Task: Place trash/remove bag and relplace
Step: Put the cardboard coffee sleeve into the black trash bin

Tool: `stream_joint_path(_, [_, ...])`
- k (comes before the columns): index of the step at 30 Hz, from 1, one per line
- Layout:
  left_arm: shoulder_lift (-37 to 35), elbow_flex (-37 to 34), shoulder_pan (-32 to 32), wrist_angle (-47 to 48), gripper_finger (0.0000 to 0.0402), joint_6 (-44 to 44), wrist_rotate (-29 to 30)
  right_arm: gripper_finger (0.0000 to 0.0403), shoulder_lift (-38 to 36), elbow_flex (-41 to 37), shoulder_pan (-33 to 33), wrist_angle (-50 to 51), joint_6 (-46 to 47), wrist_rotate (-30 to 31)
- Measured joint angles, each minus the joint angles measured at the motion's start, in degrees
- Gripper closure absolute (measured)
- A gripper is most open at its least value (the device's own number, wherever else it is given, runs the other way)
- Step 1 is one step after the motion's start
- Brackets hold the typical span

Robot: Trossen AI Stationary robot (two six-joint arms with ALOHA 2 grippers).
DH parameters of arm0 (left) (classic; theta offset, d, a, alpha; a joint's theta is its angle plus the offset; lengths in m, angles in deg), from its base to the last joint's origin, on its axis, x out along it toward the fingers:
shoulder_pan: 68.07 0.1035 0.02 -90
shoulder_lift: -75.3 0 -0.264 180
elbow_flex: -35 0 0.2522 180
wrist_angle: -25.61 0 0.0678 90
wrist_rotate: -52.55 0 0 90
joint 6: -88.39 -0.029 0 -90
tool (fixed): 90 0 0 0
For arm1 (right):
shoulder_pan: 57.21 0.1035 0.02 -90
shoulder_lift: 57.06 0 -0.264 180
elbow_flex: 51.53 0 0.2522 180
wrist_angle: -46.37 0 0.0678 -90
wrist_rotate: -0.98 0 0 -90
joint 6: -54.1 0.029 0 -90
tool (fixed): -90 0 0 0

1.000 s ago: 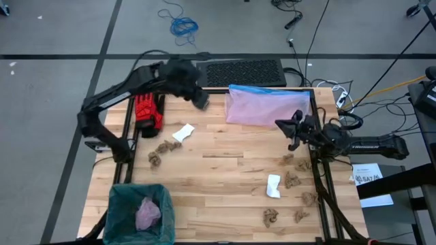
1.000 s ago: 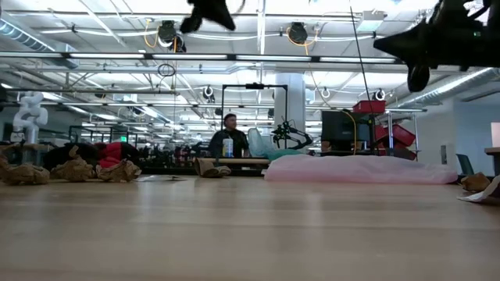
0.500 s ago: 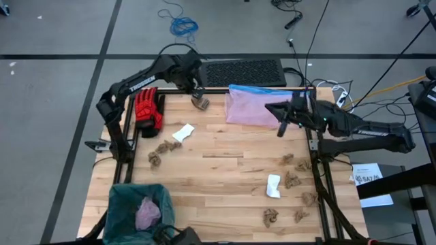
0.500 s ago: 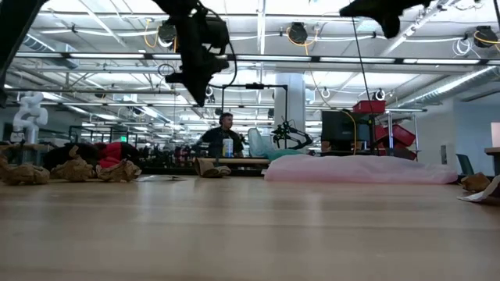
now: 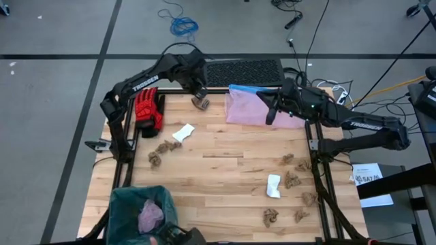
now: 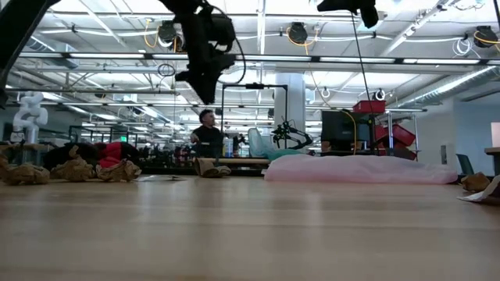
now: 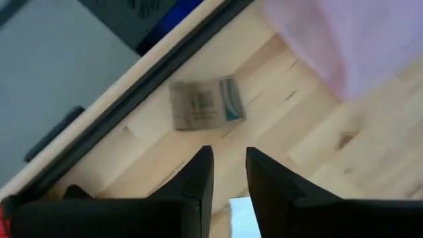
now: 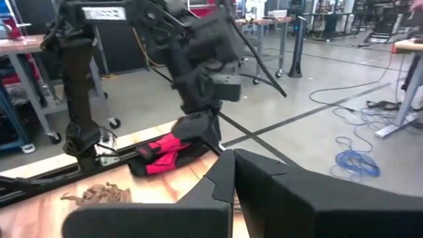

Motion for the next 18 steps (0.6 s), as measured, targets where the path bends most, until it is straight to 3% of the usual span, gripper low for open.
stream_joint_path(4, [-0.02, 5.51, -1.41, 2.82, 0.0311, 1.64, 2.14, 0.0403, -0.71, 0.01, -0.98, 0.03, 0.89, -0.03])
stream_joint_path(9, [-0.15, 12.08, -4.70, 9.74, 0.0312, 8.06, -5.36, 0.0403, -1.20, 0.04, -1.81, 0.83, 1.75, 0.00])
stream_joint_path(13, [-0.15, 11.28, -7.79, 16.42, 0.0330, 8.63, 3.73, 0.0403, -1.41, 0.04, -1.82, 2.83, 1.95, -0.01])
stream_joint_path(15, [0.22, 9.49, -7.71, 14.26, 0.0345, 9.55, 3.54, 0.0403, -1.43, 0.04, -1.79, 3.82, 2.00, -0.05])
stream_joint_path(18, [2.04, 7.01, -6.56, 5.44, 0.0369, 12.27, -3.41, 0.0403, -1.42, 0.04, -1.80, 5.60, 3.57, -0.17])
